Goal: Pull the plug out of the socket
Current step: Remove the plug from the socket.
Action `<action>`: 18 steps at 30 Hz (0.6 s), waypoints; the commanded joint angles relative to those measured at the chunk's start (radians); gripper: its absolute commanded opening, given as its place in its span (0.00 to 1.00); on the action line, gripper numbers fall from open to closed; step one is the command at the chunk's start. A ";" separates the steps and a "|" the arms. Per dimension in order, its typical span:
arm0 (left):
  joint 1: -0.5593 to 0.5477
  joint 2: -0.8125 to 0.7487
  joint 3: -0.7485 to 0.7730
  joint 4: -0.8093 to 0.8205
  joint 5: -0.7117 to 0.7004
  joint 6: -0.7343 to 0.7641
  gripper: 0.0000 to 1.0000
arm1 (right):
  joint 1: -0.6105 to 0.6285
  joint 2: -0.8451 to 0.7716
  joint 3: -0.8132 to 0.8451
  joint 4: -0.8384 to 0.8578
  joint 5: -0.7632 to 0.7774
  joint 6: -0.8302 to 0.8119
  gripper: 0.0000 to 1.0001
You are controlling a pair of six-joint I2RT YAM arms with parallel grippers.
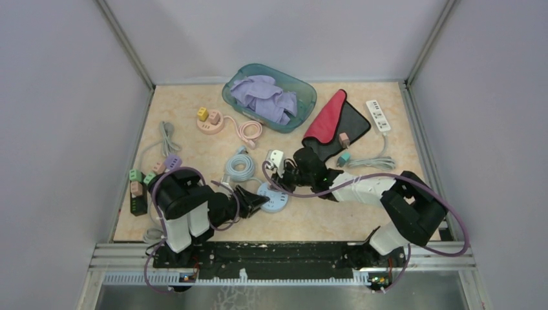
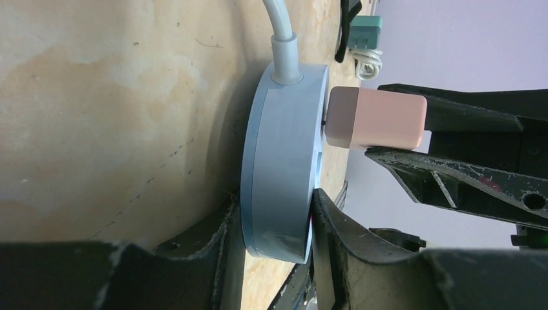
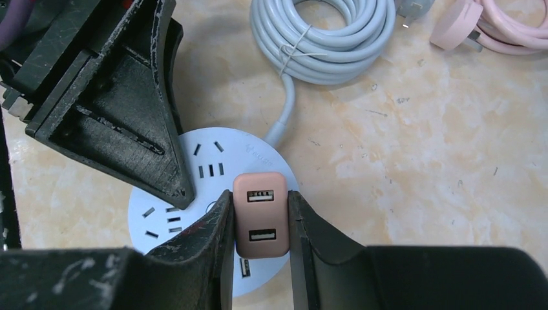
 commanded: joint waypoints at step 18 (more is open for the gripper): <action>0.008 0.065 -0.074 0.241 -0.075 0.070 0.00 | -0.107 -0.092 0.140 -0.101 -0.321 -0.008 0.00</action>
